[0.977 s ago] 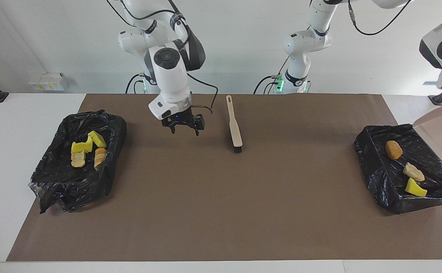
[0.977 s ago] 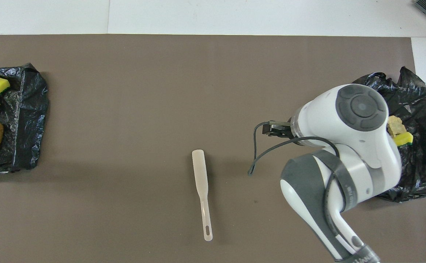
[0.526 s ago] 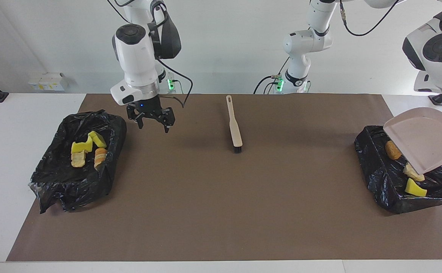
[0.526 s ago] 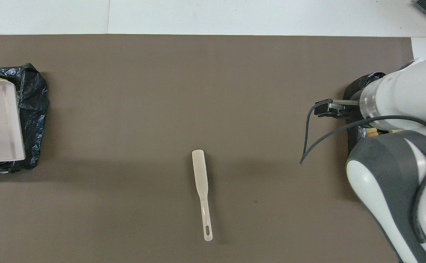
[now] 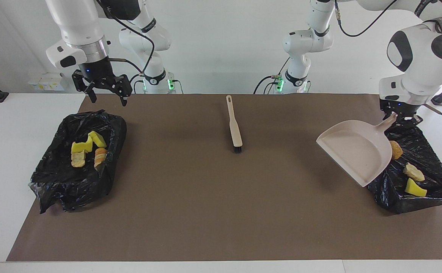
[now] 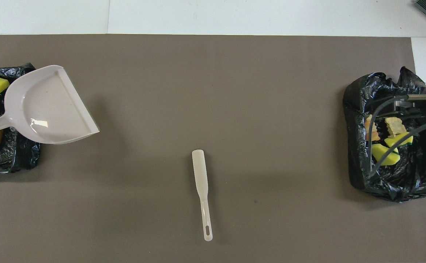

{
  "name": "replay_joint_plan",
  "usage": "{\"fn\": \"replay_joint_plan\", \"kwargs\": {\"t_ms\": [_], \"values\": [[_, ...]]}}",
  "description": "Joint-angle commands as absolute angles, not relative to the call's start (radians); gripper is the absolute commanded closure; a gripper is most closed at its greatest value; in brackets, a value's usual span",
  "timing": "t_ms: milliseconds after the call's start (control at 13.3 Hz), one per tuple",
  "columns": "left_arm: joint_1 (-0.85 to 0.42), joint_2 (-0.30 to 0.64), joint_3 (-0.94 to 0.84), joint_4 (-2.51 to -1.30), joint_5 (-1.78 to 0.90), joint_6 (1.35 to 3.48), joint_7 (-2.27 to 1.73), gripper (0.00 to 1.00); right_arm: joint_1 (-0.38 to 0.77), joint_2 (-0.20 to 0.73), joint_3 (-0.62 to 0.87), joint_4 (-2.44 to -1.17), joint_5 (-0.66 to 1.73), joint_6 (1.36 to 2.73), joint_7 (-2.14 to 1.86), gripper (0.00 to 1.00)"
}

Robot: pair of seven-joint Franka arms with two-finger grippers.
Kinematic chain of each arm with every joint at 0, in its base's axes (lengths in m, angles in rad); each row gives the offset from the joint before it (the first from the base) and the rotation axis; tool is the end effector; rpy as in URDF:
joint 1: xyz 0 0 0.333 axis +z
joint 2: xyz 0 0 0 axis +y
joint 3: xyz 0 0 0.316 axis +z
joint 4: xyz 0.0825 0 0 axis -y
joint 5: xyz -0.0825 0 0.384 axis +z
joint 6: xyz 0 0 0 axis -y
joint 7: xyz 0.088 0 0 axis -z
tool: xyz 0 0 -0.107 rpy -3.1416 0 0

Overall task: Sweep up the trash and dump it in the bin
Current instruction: 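Bring the empty dustpan back to the table center with the left gripper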

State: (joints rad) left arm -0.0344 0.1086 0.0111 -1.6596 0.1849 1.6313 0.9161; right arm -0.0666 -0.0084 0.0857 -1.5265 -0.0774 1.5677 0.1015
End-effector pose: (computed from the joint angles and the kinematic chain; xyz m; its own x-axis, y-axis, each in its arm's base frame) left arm 0.5822 0.0048 0.5275 0.5560 -0.7994 -0.2277 -0.8212 -0.5707 -0.0014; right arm 0.5522 0.0025 0.6501 0.9950 -0.0822 0.0572 -0.0863 -0.9936 0.0725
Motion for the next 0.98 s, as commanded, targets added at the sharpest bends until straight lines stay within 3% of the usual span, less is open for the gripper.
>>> {"fn": "replay_joint_plan", "kwargs": {"t_ms": [0,225,526,751,902], "values": [[-0.165,0.120,0.023,-1.710,0.063,1.711,0.500,1.00,0.003,-0.050,-0.045,-1.569,-0.060,1.549,0.032,0.00],[-0.335,0.214,0.023,-1.701,-0.009,1.888,0.061,1.00,0.012,-0.104,-0.061,-1.672,-0.041,1.551,0.009,0.00],[-0.480,0.357,0.023,-1.611,-0.054,1.957,-0.164,1.00,-0.049,-0.100,-0.046,-1.684,0.035,1.568,0.008,0.00],[-0.544,0.402,0.023,-1.614,-0.086,2.086,-0.346,1.00,-0.038,-0.101,-0.048,-1.684,0.026,1.566,0.015,0.00],[-0.619,0.500,0.025,-1.595,-0.077,2.120,-0.406,1.00,-0.037,-0.097,-0.043,-1.674,0.040,1.555,0.015,0.00]]}}
